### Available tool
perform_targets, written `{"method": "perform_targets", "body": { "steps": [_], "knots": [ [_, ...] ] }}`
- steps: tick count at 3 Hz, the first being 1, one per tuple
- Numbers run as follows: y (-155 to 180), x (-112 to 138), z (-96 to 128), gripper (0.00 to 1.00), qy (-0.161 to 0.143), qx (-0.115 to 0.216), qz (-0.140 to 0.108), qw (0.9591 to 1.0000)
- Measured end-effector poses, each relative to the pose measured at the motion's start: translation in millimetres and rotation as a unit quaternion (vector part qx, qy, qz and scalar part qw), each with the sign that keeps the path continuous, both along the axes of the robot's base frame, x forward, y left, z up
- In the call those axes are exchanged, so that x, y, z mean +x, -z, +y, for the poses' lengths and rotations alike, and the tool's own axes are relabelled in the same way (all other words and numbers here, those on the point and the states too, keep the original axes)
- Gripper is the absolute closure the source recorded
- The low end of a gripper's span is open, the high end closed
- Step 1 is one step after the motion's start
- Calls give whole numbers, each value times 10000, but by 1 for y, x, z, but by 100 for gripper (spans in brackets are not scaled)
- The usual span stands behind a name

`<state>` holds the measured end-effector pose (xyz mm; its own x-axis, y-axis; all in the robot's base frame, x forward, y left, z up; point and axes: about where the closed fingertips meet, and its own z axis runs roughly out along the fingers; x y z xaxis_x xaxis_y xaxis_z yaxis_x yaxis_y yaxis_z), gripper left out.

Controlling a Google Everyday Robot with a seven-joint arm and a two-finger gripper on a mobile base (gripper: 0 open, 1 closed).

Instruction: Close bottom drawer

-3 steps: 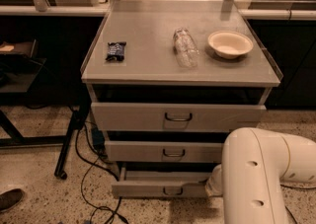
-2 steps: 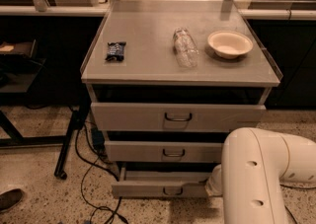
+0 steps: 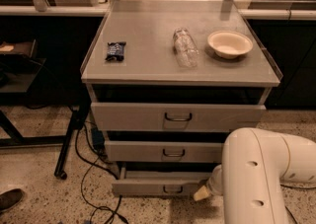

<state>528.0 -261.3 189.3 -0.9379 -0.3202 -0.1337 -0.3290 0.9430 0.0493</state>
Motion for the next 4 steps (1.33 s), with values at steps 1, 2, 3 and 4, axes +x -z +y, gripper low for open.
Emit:
{"method": "perform_targets", "body": {
  "steps": [1,2,3,4],
  "knots": [
    [0,0,0,0,0,0,0,10000],
    [0,0,0,13,0,0,0,10000],
    [0,0,0,36,0,0,0,10000],
    [0,0,0,59,0,0,1,10000]
  ]
}}
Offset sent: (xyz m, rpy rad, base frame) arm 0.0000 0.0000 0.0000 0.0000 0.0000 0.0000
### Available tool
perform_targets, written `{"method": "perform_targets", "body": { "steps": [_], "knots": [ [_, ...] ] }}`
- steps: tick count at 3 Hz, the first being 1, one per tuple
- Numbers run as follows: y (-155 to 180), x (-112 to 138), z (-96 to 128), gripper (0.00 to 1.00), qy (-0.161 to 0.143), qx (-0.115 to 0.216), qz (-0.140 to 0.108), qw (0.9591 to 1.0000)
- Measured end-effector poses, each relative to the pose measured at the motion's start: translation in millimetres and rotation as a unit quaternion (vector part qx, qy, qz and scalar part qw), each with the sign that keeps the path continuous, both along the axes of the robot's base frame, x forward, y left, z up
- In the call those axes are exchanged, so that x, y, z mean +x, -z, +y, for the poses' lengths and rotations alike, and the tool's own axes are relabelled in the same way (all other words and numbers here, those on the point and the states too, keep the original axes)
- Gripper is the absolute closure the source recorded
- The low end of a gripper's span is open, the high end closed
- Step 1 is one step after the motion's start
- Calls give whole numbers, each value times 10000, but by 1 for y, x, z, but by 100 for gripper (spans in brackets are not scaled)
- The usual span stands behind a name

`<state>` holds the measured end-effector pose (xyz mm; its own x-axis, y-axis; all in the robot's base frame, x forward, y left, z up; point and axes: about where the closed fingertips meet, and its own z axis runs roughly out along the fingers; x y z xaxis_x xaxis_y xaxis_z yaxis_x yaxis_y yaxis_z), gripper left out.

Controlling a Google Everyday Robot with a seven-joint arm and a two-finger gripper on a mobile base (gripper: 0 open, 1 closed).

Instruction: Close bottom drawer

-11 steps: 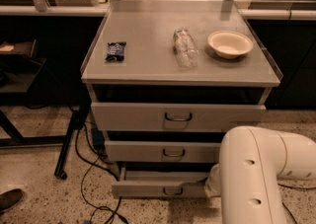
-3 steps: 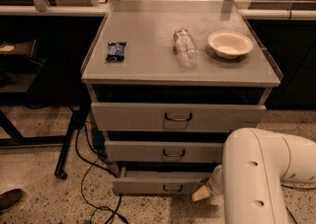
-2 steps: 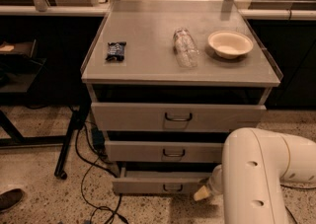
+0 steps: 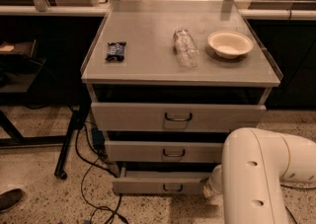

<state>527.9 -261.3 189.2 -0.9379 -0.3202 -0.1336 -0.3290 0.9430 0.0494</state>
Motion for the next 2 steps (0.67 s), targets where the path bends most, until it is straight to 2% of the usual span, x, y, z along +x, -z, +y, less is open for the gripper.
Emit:
{"method": "perform_targets", "body": {
  "steps": [1,2],
  "knots": [
    [0,0,0,84,-1,1,0,10000],
    [1,-1,3,100,-44,119,-8,9999]
  ]
}}
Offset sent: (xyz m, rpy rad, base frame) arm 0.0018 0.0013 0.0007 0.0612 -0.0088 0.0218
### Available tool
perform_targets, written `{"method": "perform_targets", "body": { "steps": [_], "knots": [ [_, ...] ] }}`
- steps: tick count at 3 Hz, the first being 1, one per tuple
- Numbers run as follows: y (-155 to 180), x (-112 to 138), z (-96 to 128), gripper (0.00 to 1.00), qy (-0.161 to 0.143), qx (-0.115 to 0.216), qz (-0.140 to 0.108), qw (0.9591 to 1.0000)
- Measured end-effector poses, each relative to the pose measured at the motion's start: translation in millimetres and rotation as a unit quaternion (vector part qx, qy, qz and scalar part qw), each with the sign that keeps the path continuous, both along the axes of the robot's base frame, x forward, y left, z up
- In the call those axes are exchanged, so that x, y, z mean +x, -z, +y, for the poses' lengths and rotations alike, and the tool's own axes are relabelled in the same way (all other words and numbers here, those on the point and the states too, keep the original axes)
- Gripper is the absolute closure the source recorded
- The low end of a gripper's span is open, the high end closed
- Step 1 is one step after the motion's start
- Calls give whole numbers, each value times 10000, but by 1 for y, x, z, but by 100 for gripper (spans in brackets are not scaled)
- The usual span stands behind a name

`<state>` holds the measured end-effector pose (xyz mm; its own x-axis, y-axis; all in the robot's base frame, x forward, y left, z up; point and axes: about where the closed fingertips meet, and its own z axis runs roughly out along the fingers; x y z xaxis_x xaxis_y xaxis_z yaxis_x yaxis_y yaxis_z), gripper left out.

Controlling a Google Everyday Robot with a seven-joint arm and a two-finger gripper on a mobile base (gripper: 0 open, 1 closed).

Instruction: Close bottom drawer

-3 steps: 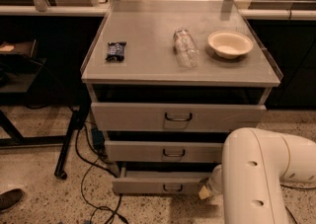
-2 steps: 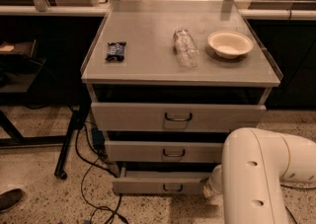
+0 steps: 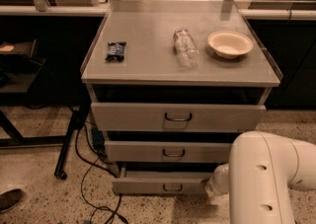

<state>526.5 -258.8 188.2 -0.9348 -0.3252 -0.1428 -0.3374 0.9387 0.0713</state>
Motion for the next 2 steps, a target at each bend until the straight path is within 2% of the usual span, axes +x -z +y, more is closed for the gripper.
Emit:
{"method": "perform_targets", "body": {
  "steps": [2],
  "knots": [
    [4,9,3,100,21,472,-239,9986]
  ]
}}
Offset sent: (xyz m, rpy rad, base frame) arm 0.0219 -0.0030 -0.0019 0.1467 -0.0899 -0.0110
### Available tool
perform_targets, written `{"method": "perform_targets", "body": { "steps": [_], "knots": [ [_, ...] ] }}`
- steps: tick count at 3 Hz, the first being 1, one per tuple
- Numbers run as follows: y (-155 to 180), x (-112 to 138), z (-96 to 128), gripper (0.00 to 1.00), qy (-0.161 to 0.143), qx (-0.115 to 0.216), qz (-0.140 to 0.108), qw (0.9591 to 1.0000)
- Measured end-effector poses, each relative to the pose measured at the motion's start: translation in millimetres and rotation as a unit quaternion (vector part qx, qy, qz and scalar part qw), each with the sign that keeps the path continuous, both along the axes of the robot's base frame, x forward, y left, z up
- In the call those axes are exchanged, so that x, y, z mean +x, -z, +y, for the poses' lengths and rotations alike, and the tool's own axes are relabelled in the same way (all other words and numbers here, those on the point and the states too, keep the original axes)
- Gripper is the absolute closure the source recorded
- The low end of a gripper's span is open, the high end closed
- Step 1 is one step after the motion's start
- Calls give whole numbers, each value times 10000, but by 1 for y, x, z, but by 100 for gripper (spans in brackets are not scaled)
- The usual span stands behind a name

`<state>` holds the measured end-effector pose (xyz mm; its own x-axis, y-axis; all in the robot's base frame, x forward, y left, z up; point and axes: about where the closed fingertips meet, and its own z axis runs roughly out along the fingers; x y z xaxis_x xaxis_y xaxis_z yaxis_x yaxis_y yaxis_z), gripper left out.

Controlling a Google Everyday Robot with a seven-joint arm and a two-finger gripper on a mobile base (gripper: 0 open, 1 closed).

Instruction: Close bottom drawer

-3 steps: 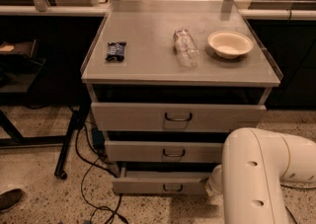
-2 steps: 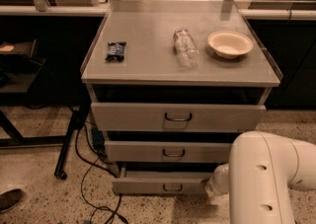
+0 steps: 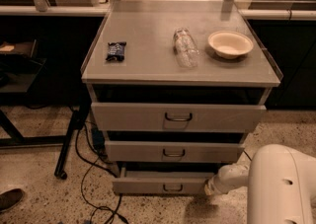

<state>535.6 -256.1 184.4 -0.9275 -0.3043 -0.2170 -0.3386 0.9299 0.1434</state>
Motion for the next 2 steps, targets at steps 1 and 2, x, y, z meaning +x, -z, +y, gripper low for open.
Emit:
{"method": "perform_targets", "body": {
  "steps": [1,2],
  "knots": [
    [4,6,-2,100,-12,207,-150,9997],
    [7,11,-3,100,-28,268,-235,9994]
  ]
}}
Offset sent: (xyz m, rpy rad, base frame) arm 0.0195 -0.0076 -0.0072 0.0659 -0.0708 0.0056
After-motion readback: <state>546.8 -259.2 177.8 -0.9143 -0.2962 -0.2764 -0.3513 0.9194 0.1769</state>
